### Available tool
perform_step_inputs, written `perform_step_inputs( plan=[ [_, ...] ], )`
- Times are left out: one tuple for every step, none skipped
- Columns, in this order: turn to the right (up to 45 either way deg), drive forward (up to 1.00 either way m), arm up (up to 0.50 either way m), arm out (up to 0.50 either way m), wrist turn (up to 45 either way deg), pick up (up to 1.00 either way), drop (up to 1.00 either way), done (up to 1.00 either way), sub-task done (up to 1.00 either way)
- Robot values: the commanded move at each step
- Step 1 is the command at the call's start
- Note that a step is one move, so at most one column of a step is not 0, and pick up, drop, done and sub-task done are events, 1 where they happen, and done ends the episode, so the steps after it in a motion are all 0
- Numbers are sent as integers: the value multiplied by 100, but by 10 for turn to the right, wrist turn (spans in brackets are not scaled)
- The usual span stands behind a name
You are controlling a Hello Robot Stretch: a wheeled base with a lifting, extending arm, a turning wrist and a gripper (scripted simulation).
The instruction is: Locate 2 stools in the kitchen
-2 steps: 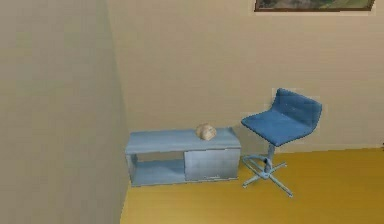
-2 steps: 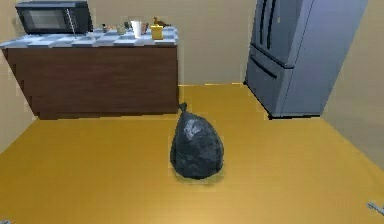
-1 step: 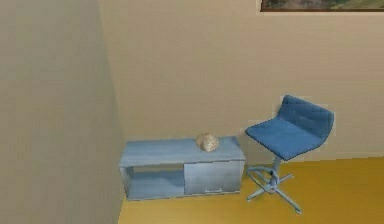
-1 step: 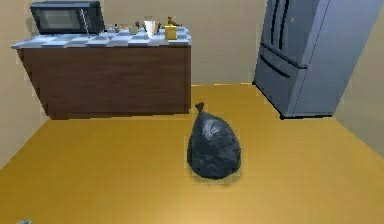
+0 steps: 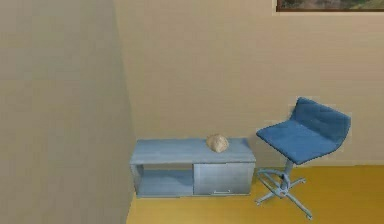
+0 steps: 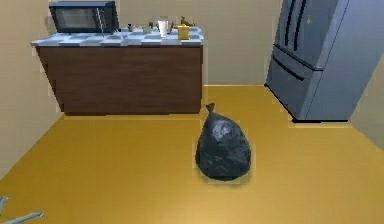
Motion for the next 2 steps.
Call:
perform_step_inputs(
  plan=[
    [0,65,0,0,0,0,0,0,0],
    [450,0,0,0,0,0,0,0,0]
  ],
)
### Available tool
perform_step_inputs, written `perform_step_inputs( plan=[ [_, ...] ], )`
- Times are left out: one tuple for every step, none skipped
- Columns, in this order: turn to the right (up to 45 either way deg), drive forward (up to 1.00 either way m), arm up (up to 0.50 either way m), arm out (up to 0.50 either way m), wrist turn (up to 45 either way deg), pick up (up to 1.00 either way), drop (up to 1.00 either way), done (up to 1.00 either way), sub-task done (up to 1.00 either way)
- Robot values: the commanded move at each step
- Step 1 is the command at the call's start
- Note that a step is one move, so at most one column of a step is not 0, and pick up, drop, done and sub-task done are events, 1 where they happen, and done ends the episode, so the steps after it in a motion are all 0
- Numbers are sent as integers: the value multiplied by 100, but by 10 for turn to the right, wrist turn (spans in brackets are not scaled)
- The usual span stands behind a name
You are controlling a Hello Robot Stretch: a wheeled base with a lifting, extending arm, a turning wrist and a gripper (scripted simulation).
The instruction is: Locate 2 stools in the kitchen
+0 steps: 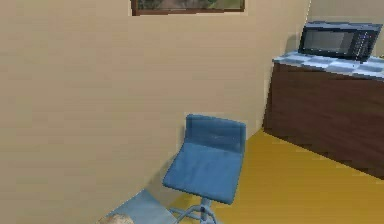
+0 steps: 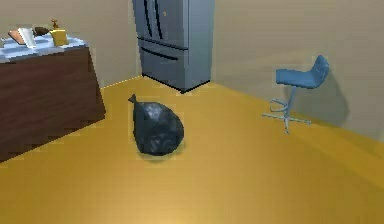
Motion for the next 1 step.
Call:
perform_step_inputs(
  plan=[
    [0,0,0,0,0,0,0,100,0]
  ],
)
